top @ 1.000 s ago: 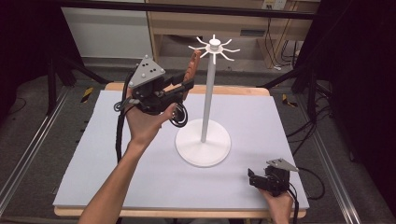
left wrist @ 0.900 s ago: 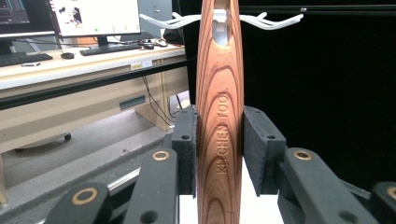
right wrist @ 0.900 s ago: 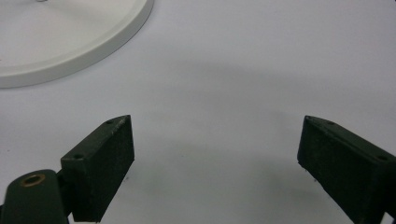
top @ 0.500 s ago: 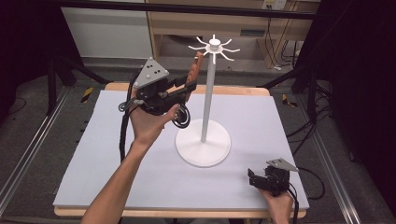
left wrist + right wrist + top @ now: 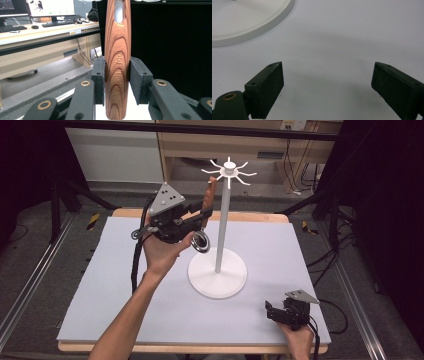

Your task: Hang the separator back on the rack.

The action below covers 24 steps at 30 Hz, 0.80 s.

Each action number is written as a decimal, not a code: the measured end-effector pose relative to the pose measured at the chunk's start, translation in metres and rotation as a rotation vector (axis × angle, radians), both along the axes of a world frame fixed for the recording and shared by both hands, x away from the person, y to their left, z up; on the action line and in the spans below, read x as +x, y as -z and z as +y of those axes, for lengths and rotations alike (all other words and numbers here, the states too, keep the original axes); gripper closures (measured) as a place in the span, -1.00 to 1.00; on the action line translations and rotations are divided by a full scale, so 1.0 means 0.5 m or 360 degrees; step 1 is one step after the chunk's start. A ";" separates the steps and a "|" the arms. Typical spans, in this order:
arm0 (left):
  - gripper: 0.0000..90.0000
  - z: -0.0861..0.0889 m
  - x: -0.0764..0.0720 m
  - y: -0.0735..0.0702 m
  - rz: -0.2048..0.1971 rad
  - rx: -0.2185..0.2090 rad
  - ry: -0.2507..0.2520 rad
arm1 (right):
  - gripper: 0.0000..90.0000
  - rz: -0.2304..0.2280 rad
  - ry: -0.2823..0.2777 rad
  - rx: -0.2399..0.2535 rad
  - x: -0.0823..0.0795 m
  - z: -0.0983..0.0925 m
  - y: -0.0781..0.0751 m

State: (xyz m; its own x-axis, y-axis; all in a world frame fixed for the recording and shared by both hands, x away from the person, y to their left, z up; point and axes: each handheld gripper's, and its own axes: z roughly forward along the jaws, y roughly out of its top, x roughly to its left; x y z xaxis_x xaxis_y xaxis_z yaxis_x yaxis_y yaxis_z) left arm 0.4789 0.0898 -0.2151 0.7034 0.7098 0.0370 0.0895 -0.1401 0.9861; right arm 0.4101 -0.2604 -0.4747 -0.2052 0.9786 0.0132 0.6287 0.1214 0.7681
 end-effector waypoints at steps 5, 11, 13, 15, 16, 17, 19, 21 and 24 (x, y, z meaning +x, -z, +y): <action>0.49 -0.005 0.005 0.002 -0.0012 0.0003 -0.0009 | -0.75 0.0000 -0.0001 -0.0002 0.000 0.000 0.000; 0.49 -0.010 0.010 0.004 -0.0020 0.0006 -0.0010 | -0.75 0.0000 -0.0003 -0.0003 0.000 0.000 0.000; 0.49 -0.010 0.011 0.005 -0.0032 0.0013 -0.0010 | -0.75 0.0002 -0.0005 -0.0002 0.000 0.000 0.000; 0.49 -0.011 0.012 0.005 -0.0030 0.0010 -0.0007 | -0.75 0.0005 0.0001 0.0001 0.000 0.002 0.000; 0.49 -0.011 0.012 0.005 -0.0029 0.0008 -0.0003 | -0.75 0.0003 -0.0003 -0.0001 0.000 0.001 0.000; 0.48 -0.010 0.011 0.005 -0.0025 0.0004 -0.0004 | -0.75 0.0002 -0.0006 -0.0005 0.001 0.001 0.001; 0.48 -0.010 0.011 0.005 -0.0027 0.0007 -0.0006 | -0.75 0.0008 -0.0004 0.0001 0.000 0.003 0.000; 0.48 -0.010 0.010 0.005 -0.0029 0.0010 -0.0009 | -0.75 0.0013 -0.0005 0.0003 0.000 0.003 0.001; 0.47 -0.009 0.010 0.004 -0.0030 0.0012 -0.0013 | -0.75 0.0013 -0.0005 -0.0003 0.001 0.004 0.001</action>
